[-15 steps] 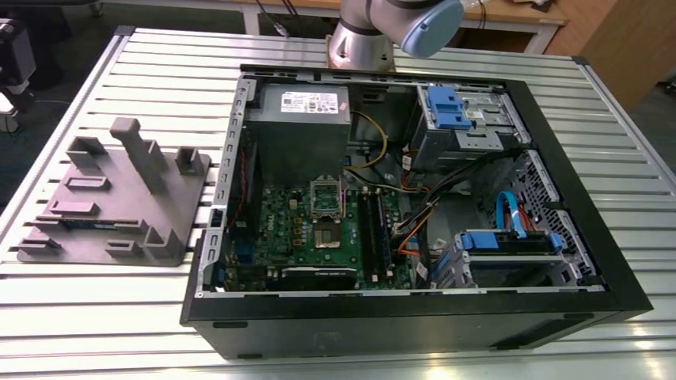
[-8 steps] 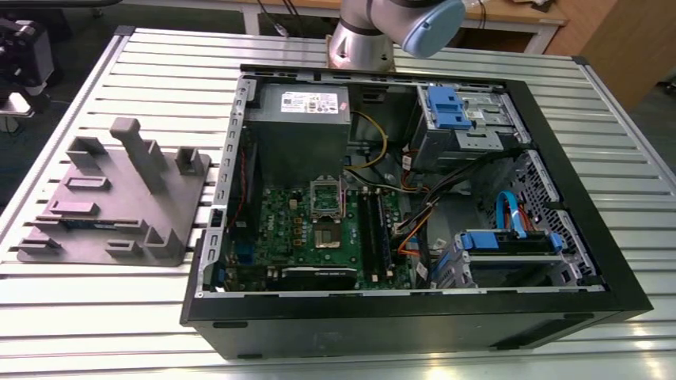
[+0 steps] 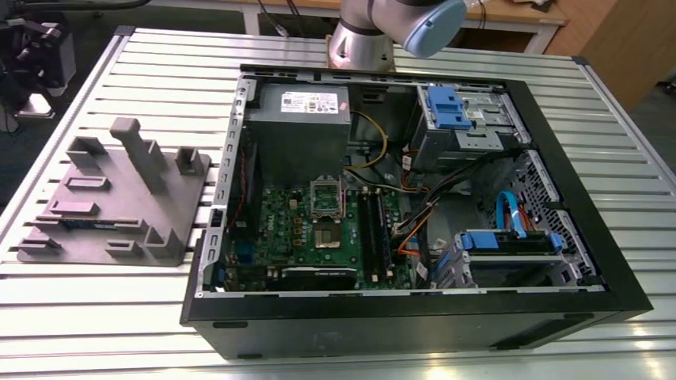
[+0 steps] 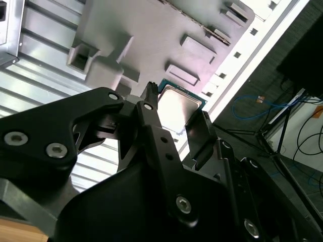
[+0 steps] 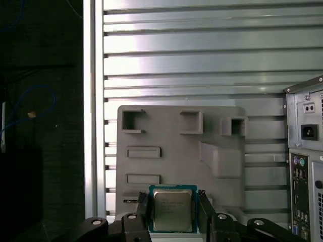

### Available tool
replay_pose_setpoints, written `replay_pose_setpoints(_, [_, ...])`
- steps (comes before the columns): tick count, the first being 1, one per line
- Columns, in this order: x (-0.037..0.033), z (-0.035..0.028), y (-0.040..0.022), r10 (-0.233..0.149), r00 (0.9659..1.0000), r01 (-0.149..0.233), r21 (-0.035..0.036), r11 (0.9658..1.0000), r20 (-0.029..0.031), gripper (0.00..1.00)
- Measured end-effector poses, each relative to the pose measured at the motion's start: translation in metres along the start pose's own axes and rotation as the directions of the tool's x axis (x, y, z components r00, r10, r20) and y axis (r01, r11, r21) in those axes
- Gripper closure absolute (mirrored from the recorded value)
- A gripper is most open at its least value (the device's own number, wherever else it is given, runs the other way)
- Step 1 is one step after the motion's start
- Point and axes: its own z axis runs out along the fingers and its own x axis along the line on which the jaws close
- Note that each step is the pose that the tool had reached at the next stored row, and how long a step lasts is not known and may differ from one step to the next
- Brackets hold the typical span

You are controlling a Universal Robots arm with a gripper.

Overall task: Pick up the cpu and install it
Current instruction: 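Pick up the cpu and move it towards the insertion slot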

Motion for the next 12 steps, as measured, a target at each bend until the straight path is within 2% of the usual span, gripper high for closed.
replay_pose_setpoints(1, [-0.0028,-0.0001,0.0001,0.000,1.0000,0.000,0.0000,1.0000,-0.0009,0.53])
replay_pose_setpoints(2, [-0.0083,-0.0002,0.0002,0.000,1.0000,0.000,0.0001,1.0000,-0.0025,0.53])
replay_pose_setpoints(6, [-0.0186,-0.0005,0.0005,0.000,1.0000,0.000,0.0002,1.0000,-0.0052,0.53])
replay_pose_setpoints(12, [-0.0197,-0.0005,0.0005,0.000,1.0000,0.000,0.0002,1.0000,-0.0055,0.53])
